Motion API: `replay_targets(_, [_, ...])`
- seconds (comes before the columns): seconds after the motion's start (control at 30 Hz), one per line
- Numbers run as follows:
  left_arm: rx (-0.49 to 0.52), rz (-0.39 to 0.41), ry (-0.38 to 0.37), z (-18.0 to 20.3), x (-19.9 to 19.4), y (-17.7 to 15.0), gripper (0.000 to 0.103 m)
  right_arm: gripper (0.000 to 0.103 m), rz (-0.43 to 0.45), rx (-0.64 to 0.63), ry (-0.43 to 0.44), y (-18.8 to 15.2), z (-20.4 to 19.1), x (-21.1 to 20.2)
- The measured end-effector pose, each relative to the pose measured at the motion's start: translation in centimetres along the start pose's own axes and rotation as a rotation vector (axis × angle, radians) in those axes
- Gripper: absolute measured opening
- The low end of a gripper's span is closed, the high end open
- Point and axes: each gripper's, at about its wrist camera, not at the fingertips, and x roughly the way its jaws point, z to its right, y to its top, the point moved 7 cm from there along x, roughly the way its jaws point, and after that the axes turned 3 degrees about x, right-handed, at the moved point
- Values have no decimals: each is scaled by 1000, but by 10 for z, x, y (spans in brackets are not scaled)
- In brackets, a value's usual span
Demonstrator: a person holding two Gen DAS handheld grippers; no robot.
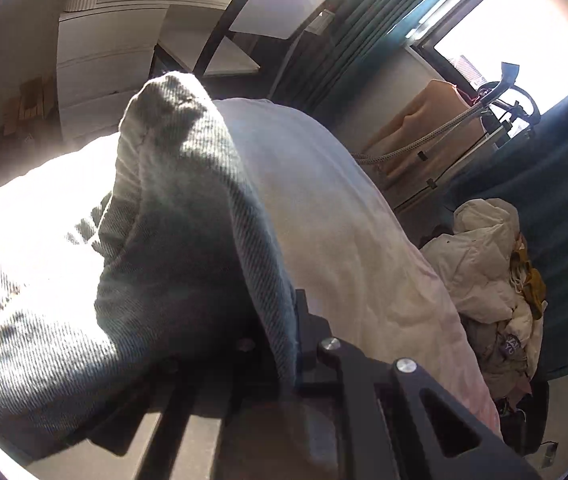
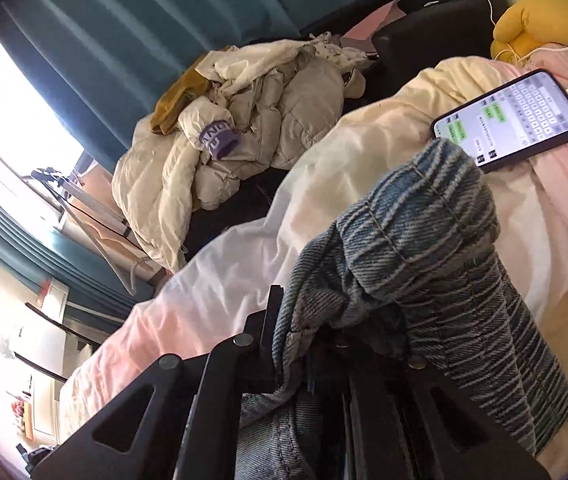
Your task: Fold clothes
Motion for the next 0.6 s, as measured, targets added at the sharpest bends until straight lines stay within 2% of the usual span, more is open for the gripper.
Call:
replay_targets(0.1, [-42,18,-29,-4,7,-5,7,7,-17,-32,7,-5,7,15])
replay_targets(0.17, [-69,33,-84,-4,0,-6,20,8,-26,-56,25,-5,7,16])
replay_targets(0.23, [-64,31,-115,-1,-12,-11,30,13,-31,-69,64,-5,6,10])
replay_targets(0.37, [-47,67,-189,6,-55,-34,53,37,-25,-74,164,-7,1,-18])
replay_targets(0.4, [-52,87,-212,7,-69,-42,56,41,5,-82,187,-9,-1,-31])
replay_targets(0.43, [-61,108,-216,6,-81,-50,65,43,43,-95,209,-11,-2,-47])
replay_targets(0.47, [-69,129,-221,4,-93,-58,71,50,76,-108,229,-15,-4,-62])
replay_targets(0.53, [-98,154,-246,-2,-109,-78,71,60,109,-111,252,-24,-2,-86])
replay_targets(0.6, [-155,112,-247,-9,-113,-102,71,63,123,-100,267,-35,2,-107])
